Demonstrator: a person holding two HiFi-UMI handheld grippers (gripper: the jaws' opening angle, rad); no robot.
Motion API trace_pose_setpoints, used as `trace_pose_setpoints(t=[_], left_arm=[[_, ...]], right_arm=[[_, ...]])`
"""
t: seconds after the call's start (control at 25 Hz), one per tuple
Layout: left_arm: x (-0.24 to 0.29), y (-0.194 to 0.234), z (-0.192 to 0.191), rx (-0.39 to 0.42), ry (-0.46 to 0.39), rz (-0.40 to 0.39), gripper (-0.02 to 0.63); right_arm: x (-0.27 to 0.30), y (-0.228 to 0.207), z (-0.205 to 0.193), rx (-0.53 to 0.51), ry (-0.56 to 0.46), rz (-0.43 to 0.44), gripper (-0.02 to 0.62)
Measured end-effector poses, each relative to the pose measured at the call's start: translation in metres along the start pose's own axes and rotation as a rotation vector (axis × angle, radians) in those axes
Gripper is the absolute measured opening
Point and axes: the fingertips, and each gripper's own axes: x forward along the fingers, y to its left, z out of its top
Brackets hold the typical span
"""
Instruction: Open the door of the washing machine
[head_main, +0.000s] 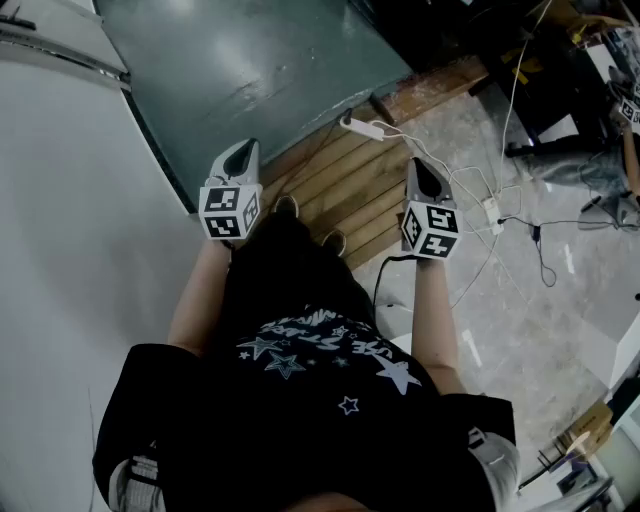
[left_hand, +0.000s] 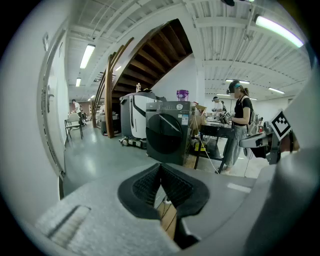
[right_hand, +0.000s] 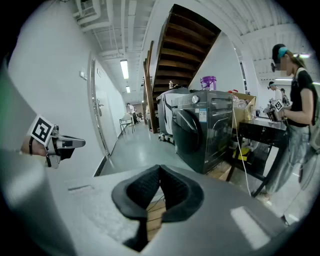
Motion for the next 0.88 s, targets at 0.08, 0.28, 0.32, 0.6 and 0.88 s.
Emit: trace_pose_setpoints(t=[0.08,0.28,0.32,0.6,0.88], left_arm=[[0.002,0.0,0.003,-0.002,-0.01,-0.003,0.011],[0.007,0.005,0.011,-0.006,-0.026,-0.008,0.011],[0.007,0.006,0.012,-0.01,-0.027,-0.009,0.012],[0.015,0.052,-0.002,-0.073,-0.008,0.012,0.011],[0.043,0.135,0.028,-0.116,-0.043,0.005,0.011]], right_arm=[[-0.001,0.002,0.001,-0.001,-0.004,0.001,0.003],[0.003,0.003,0.008,0.007,-0.015,-0.004,0.003],[0.005,0.003,0.01,0.01,-0.016,-0.009,0.003],[0.043,0.026,0.024,0.002,-0.014,-0.005,0.003],[0.107,0.056,0.091,0.016,-0.052,-0.014,0.155]])
